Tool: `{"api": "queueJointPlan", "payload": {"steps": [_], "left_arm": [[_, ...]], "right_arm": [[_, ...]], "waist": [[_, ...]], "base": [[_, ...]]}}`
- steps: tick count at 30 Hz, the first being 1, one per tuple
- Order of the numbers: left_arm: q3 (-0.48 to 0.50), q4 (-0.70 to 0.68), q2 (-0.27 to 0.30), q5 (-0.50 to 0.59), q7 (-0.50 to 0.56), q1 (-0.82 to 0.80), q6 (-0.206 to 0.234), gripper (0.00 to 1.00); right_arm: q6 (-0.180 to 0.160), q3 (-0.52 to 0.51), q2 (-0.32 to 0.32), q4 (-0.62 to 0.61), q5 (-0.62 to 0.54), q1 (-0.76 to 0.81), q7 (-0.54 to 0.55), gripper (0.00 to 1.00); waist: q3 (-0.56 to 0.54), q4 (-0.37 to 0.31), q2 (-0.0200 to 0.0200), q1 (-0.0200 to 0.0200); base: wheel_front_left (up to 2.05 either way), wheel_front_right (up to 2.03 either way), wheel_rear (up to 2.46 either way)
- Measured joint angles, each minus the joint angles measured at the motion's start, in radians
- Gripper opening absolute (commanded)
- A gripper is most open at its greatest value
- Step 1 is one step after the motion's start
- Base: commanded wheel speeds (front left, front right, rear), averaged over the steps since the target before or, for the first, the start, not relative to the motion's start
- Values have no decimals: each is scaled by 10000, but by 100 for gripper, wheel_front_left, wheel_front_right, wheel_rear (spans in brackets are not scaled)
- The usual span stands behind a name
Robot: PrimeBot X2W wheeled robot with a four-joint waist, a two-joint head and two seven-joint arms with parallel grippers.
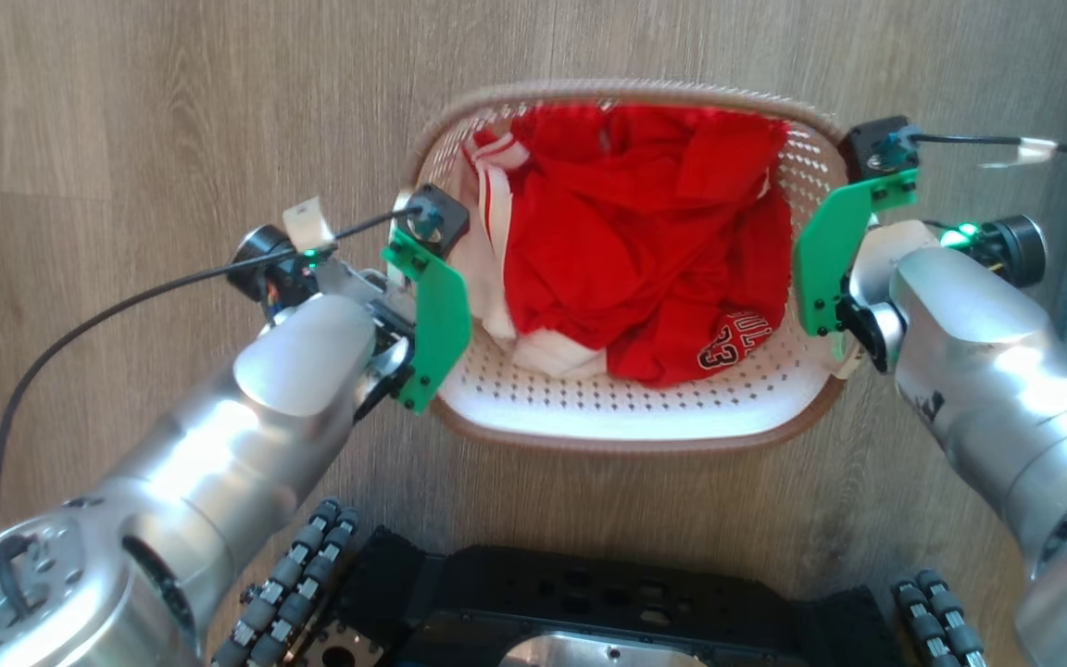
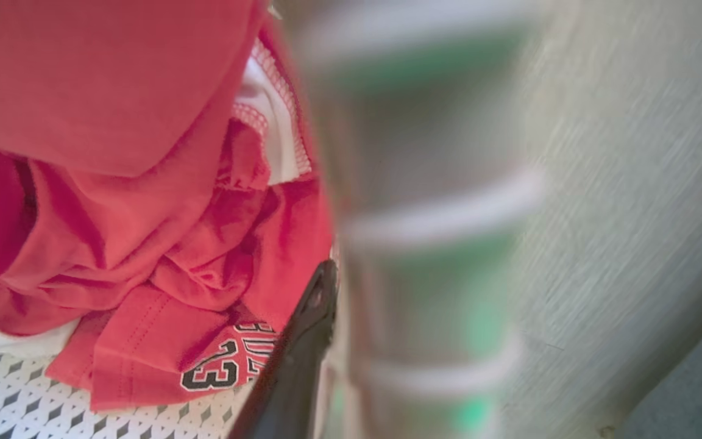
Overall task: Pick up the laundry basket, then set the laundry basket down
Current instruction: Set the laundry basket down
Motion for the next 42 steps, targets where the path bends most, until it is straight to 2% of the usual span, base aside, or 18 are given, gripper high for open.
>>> {"api": "queueJointPlan", "payload": {"steps": [1,2,3,12,26,42], "left_arm": [[-69,29,-38,15,-35,-35,-52,100],[-84,107,-142,0,-73,-38,-90,100],[-92,178,-230,-6,-73,-37,-88,100],[-94,180,-359,-10,-121,-43,-82,100],[-94,244,-408,-222,-679,-337,355,100],[-96,405,-430,-280,-263,-378,249,100]], "right_arm": [[0,50,23,-8,-115,-21,0,47],[0,109,77,19,-213,-12,2,96],[0,130,102,52,-259,8,15,100],[0,65,115,123,-313,29,184,100],[0,-663,117,115,-485,374,1035,100],[0,-1183,148,123,-1057,395,1037,100]], "waist": [[-8,12,0,0],[-18,25,0,1],[-27,33,0,1],[-73,95,0,1],[-77,65,0,1],[-466,51,0,0]], "base": [[0,0,0],[0,0,0],[0,0,0],[0,0,0],[0,0,0],[0,0,0]]}}
